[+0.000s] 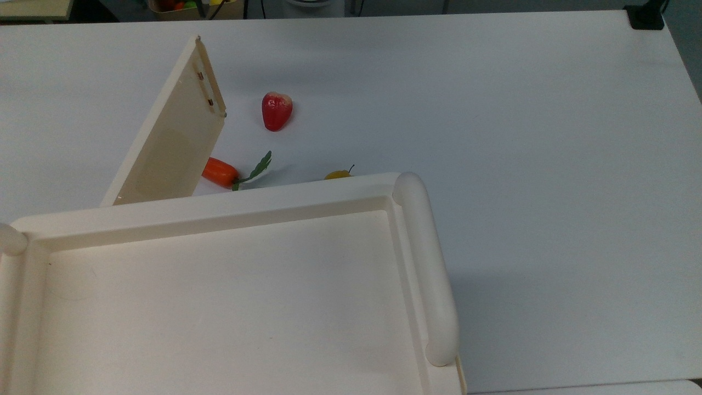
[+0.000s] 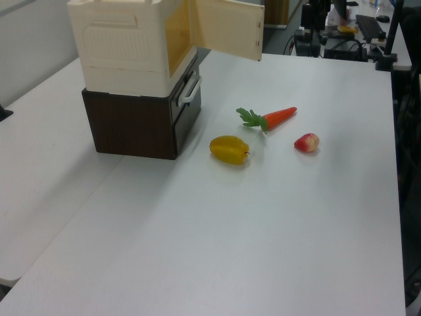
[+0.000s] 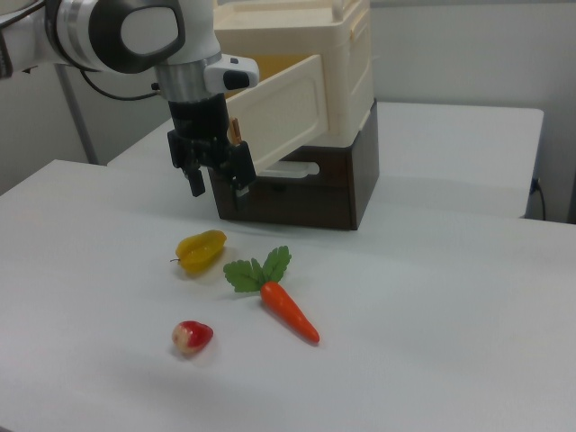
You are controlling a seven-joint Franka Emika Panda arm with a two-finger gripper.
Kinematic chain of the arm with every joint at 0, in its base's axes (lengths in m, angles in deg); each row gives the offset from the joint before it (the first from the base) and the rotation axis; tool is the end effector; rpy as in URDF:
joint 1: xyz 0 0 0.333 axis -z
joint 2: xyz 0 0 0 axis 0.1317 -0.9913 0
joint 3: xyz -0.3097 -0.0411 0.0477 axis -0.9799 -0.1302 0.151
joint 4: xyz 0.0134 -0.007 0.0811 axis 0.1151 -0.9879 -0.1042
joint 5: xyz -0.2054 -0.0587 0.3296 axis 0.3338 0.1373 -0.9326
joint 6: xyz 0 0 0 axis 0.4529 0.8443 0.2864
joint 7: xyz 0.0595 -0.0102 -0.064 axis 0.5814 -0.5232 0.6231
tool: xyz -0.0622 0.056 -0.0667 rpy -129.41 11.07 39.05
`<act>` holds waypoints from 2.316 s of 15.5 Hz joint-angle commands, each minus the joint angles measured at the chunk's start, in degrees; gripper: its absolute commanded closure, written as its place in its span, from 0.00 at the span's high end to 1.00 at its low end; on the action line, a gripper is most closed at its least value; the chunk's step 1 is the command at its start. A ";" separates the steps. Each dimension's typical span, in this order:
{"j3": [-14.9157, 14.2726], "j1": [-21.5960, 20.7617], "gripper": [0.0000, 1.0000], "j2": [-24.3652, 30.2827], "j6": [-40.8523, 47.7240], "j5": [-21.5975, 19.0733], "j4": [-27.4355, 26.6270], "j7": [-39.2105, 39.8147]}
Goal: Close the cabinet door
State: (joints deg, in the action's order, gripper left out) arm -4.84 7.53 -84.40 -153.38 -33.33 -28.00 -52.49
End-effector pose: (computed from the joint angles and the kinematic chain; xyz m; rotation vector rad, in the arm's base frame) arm 0.5608 -0.1090 0.6048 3.0825 -0.2418 -0.0430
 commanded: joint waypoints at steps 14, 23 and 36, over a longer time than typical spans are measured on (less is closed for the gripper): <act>-2.12 -0.93 0.32 0.72 -0.53 -0.63 -1.41 10.19; -6.69 -0.84 0.00 0.54 -6.49 -8.11 -0.36 30.60; -7.74 -0.22 0.00 -1.30 -25.31 -14.42 0.17 62.94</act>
State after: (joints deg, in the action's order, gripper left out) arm -11.18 7.47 -84.69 -175.28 -42.60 -27.75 2.73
